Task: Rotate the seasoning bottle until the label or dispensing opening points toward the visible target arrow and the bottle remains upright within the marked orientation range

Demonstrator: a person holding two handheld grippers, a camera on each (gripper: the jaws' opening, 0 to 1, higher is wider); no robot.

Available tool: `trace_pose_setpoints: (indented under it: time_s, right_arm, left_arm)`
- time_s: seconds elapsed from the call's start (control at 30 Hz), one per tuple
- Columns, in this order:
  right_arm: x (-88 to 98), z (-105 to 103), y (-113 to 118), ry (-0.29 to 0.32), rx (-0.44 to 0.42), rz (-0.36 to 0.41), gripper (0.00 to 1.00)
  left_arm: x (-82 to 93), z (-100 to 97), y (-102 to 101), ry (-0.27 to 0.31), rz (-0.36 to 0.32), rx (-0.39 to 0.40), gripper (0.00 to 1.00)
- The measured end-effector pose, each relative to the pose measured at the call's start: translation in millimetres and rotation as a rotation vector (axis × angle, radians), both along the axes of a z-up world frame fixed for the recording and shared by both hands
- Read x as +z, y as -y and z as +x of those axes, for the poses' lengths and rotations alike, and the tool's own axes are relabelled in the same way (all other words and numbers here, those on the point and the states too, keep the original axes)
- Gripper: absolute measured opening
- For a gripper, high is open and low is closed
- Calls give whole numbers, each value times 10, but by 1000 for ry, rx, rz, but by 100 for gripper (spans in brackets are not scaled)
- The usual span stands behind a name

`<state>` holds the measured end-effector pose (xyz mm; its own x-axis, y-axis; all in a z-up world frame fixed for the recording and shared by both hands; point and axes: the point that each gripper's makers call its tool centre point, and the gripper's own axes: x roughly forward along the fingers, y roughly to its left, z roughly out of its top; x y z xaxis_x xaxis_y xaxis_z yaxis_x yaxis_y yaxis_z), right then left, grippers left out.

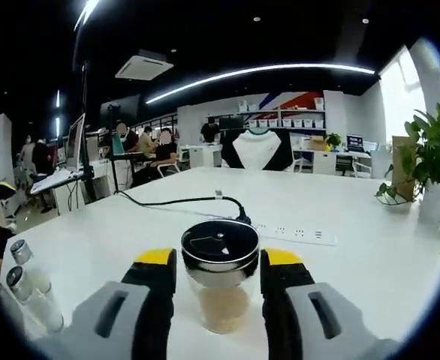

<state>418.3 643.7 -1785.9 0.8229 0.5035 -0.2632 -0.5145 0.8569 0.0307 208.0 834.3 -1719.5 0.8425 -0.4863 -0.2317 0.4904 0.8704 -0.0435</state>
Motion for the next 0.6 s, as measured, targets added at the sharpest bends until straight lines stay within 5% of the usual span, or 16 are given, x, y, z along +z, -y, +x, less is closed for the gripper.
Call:
trace_pose_setpoints:
  time_s: [0.6]
  right_arm:
    - [47, 23, 94, 25, -70, 6, 36]
  left_arm:
    - [-127, -28, -57, -38, -7, 17, 99]
